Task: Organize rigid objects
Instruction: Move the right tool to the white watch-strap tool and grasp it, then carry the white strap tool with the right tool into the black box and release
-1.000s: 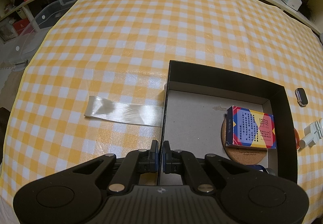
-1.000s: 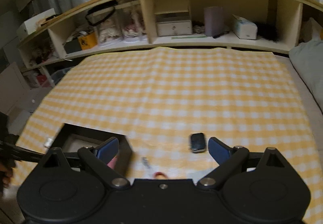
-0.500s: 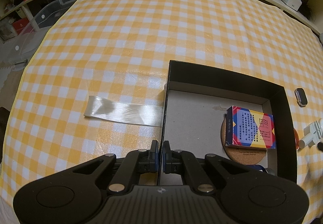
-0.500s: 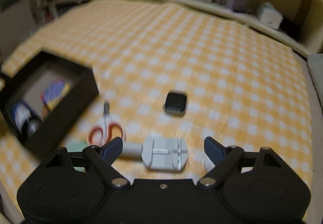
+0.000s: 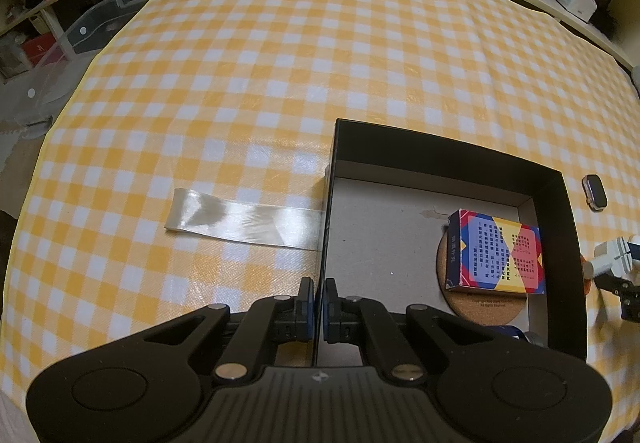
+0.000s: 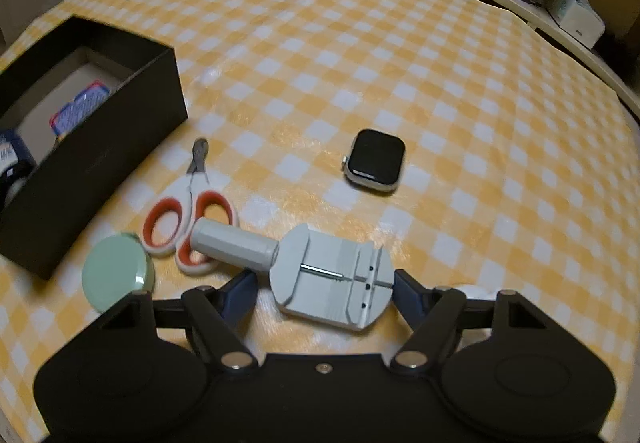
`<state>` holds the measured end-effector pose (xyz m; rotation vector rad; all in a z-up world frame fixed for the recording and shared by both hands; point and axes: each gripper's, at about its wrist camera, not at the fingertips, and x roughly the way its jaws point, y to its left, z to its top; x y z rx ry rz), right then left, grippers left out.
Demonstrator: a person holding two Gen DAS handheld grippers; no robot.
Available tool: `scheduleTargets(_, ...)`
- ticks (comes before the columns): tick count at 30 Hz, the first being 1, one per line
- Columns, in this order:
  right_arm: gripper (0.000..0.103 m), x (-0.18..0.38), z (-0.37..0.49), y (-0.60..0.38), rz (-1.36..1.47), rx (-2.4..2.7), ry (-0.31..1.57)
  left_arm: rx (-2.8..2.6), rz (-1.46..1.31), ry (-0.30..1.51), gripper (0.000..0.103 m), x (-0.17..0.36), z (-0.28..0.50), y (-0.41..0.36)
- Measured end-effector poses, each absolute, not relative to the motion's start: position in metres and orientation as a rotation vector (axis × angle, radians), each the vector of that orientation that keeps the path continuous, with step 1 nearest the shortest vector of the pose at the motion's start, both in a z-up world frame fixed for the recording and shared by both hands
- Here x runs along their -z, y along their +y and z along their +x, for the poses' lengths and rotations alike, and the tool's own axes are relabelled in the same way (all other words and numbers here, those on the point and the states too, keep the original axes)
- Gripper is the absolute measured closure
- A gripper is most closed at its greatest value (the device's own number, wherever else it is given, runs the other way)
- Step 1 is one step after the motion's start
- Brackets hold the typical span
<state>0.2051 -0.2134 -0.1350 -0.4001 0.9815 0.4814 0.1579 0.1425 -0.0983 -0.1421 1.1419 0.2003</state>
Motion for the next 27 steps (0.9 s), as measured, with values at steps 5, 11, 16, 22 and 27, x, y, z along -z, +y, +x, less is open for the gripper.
scheduleTargets(5,0.038,0.136,0.21,-0.214,-0.353,-0.478,0.998,-0.201,-0.142,1.142,0.099,0.098,0.158,0.143)
scheduleTargets(11,0.038,0.131,0.206,-0.211,-0.376,-0.459,0.992,-0.21,-0.138,1.146,0.099,0.098,0.158,0.144)
scheduleTargets(16,0.038,0.107,0.201,-0.213,-0.282,-0.437,0.941,-0.209,-0.137,1.146,0.099,0.094,0.16,0.138)
scheduleTargets(22,0.038,0.071,0.189,-0.187,-0.142,-0.443,0.874,-0.212,-0.142,1.148,0.099,0.095,0.159,0.137)
scheduleTargets(27,0.038,0.059,0.182,-0.137,-0.061,-0.485,0.885,-0.211,-0.143,1.148,0.099,0.095,0.159,0.138)
